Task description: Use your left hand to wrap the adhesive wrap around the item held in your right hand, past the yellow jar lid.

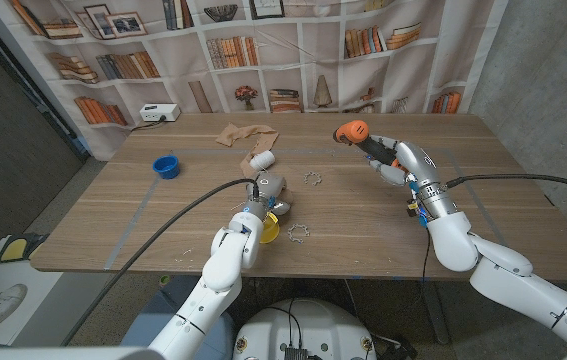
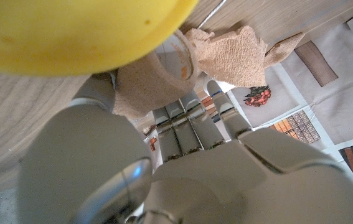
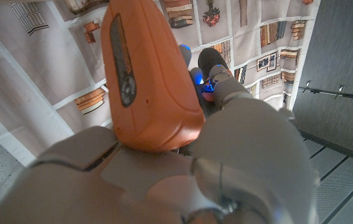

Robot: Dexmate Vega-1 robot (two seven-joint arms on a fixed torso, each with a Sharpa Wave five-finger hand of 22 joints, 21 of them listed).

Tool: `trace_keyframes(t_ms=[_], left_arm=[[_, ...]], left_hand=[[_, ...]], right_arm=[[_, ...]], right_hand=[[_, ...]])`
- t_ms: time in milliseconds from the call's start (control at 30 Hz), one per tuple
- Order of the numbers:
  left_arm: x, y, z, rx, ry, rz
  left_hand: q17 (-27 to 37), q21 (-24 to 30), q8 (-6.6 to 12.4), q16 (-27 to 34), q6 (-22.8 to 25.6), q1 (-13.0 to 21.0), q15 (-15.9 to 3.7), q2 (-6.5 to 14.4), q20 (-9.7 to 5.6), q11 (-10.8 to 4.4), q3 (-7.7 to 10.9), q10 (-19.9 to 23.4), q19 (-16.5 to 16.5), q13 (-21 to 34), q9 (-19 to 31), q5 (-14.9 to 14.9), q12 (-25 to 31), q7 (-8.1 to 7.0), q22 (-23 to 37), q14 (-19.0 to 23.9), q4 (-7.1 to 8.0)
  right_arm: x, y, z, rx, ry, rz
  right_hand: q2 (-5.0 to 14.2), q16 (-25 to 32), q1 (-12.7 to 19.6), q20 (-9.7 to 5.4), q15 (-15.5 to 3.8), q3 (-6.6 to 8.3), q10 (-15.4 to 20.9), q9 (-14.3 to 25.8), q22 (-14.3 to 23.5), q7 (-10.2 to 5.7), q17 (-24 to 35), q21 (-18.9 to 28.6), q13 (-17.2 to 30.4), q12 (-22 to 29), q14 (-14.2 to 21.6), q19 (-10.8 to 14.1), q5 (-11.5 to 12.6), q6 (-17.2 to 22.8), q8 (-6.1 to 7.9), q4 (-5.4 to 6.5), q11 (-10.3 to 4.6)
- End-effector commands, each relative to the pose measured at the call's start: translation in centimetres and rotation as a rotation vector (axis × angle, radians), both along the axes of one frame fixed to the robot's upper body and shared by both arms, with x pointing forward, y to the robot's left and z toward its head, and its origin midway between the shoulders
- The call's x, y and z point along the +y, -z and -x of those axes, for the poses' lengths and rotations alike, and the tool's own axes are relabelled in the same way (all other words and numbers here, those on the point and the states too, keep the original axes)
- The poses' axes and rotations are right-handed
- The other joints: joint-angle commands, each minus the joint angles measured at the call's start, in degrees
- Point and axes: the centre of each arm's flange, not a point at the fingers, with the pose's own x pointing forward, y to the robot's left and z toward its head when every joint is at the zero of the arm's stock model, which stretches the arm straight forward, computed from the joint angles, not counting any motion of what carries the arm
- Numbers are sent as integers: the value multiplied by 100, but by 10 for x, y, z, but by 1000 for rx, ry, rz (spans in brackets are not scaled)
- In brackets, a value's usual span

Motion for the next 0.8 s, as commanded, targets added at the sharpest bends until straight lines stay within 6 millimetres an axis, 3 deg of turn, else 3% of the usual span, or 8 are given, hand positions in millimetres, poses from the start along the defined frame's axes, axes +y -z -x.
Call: trace_keyframes(t_ms=[33, 333, 500, 633, 800], left_arm=[[0, -4, 5, -57, 26, 33], [-1, -11, 15, -114, 35, 68], [0, -15, 20, -154, 42, 81], [3, -20, 24, -191, 45, 100], [6, -24, 30, -235, 59, 115]], left_hand=[[1, 76, 108, -11, 739, 1176, -26, 1075, -60, -173, -23, 293, 57, -56, 2, -8, -32, -335, 20, 98, 36], [-31, 171, 109, -34, 781, 1270, -26, 1049, -159, -171, -93, 410, 154, -66, -22, -23, -10, -233, 29, 257, 58], [-117, 269, 106, -116, 800, 1320, -26, 1044, -281, -168, -137, 417, 291, -89, -35, -29, -37, -264, 38, 309, 73], [-143, 293, 96, -143, 784, 1332, -27, 1039, -284, -164, -153, 415, 307, -84, -38, -31, -40, -269, 43, 318, 76], [-144, 648, 65, -232, 748, 1419, -27, 1051, -426, -149, -250, 375, 673, 1, -44, -39, -51, -248, 203, 352, 97]], right_arm=[[-1, 0, 0, -2, 1, -3], [-2, 0, 0, -6, 1, -4], [-3, 0, 0, -6, 4, -7], [-3, 0, 0, -6, 4, -6], [-4, 0, 1, -9, 3, -8]], right_hand=[[246, -21, -24, -876, -476, 723, 57, 24, -8, -269, 6, 530, -1, -16, 45, -42, -6, 332, 40, 697, -22], [247, -28, -28, -877, -476, 732, 64, 26, -80, -266, 5, 588, -3, -27, 50, -63, -6, 332, 39, 693, -23], [246, -30, -30, -877, -475, 734, 52, 27, -112, -265, 4, 613, 20, -24, 54, -71, -7, 334, 40, 691, -28], [247, -39, -31, -877, -475, 739, 58, 28, -145, -264, -2, 639, 8, -35, 48, -81, -6, 330, 38, 688, -27], [246, -32, -31, -877, -476, 743, 63, 29, -174, -268, 10, 662, 1, -42, 60, -91, -6, 333, 39, 684, -27]])
